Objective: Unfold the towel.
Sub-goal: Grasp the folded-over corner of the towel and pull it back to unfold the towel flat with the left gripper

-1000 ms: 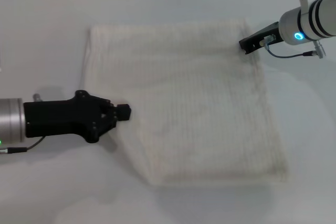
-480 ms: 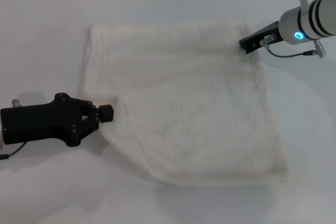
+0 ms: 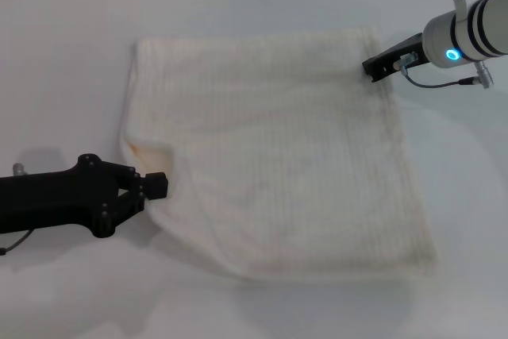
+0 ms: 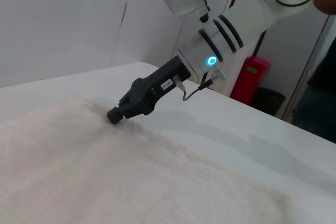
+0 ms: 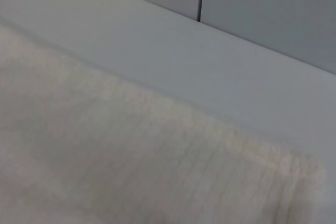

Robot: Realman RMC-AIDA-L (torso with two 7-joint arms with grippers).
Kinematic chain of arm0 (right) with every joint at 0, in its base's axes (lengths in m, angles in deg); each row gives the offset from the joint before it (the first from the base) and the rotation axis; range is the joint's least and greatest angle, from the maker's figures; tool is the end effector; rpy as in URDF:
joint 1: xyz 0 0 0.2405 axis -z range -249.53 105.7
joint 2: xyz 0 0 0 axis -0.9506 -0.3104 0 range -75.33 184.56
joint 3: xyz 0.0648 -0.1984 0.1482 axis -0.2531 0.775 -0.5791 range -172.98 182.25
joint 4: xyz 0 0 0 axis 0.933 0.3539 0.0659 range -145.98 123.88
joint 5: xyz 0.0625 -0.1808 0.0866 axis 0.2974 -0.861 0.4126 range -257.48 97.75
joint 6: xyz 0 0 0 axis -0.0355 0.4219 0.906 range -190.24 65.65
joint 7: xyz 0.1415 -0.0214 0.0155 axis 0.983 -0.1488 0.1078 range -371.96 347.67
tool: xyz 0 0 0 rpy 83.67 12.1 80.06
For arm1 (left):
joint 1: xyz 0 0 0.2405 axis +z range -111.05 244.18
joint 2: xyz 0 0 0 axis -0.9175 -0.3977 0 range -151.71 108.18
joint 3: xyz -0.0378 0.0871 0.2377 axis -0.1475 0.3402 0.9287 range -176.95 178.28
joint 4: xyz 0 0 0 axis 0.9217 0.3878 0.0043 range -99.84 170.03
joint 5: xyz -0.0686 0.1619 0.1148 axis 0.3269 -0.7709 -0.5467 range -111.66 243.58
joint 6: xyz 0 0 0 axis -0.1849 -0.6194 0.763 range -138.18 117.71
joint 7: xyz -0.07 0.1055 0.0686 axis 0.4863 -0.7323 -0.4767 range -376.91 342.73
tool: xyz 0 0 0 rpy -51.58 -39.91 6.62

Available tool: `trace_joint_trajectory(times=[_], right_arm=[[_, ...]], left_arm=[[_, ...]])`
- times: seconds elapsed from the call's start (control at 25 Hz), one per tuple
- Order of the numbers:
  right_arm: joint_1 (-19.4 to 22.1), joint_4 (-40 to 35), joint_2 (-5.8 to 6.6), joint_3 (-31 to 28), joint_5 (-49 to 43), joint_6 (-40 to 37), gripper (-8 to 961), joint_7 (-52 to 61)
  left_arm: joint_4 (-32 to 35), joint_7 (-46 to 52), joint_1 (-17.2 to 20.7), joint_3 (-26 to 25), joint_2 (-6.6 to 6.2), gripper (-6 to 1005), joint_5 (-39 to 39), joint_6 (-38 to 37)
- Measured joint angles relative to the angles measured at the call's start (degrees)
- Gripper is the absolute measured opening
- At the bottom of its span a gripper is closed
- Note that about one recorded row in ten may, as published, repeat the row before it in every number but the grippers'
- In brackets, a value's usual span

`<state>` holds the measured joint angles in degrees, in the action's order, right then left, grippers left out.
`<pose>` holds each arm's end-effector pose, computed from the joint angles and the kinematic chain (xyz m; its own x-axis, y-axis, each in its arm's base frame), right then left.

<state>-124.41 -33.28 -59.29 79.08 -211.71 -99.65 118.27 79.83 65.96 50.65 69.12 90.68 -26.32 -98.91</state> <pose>0.2446 0.4562 -0.0343 0.7375 -0.6634 -0.1263 -0.5819 -0.5293 -0.6175 -0.2846 0.2773 0.0092 0.7899 0.3901 0.4732 0.4641 -0.8846 -0.0455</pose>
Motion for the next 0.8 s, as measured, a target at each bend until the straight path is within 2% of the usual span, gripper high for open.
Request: trace_joint_trajectory(times=[0.36, 0.52, 0.8], right_arm=[[0.02, 0.0, 0.0, -0.01, 0.0, 0.0, -1, 0.08], [0.02, 0.0, 0.0, -0.01, 0.0, 0.0, -1, 0.09], [-0.07, 0.0, 0.0, 0.0, 0.0, 0.0, -1, 0.11]], left_arm=[[-0.05, 0.0, 1.08, -3.12, -0.68, 25, 0.0, -2.53], [-0.59, 0.04, 1.67, -3.78, -1.46, 29, -0.31, -3.97], [-2.0, 1.25, 1.23, -5.24, -1.37, 35, -2.81, -5.5]])
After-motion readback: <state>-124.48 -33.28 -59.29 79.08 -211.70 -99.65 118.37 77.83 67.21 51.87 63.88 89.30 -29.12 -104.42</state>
